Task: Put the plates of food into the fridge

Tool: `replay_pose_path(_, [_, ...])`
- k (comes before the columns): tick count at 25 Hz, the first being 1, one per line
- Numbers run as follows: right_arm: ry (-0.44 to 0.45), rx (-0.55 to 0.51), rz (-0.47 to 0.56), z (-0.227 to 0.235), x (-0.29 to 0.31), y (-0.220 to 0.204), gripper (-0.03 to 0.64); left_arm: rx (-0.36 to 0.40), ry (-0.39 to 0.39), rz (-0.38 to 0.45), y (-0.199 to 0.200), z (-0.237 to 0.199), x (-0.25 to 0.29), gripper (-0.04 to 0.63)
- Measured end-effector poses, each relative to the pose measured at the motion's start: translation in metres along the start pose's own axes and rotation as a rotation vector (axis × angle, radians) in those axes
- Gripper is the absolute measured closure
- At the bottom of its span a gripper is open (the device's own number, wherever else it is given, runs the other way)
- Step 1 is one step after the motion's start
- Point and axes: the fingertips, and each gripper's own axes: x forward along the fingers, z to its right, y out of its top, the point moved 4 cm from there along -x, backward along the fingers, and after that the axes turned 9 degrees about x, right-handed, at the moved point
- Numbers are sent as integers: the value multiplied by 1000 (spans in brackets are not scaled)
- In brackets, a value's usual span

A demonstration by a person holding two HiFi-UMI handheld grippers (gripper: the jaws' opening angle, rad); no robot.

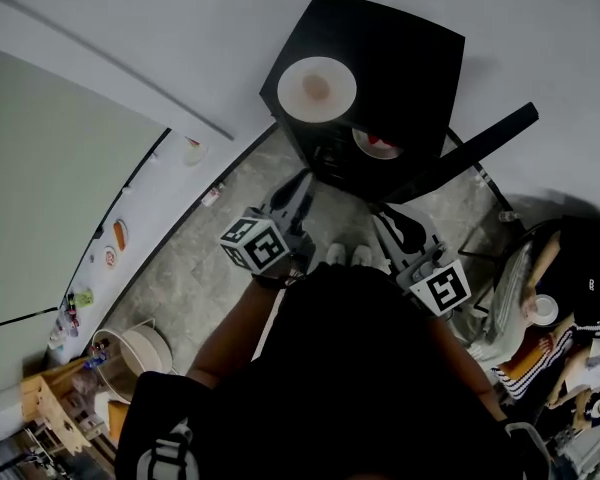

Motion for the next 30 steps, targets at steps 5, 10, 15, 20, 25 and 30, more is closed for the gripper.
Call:
replay_pose_path(5, [-26,16,-8,7,-3,-4,548,-160,-8,64,19,-32,21,556])
replay_pose_path(10, [-72,36,-4,22,-7,-2,548,-227,-2,89,24,-45,41,502])
replay_pose_path(15, [-78,35,4,30,-3,2,548,-298,-19,109,31,-51,55,485])
replay_pose_path(20, [-74,39,8,34,1,1,548,-319,-21,117,35,-58,65,483])
replay_pose_path(25, [-72,41,15,40,8,3,551,-348,-18,121,40,-67,71,483])
replay_pose_path(30, [-77,42,14,47,14,5,551,-359,-23,117,45,-72,81,482])
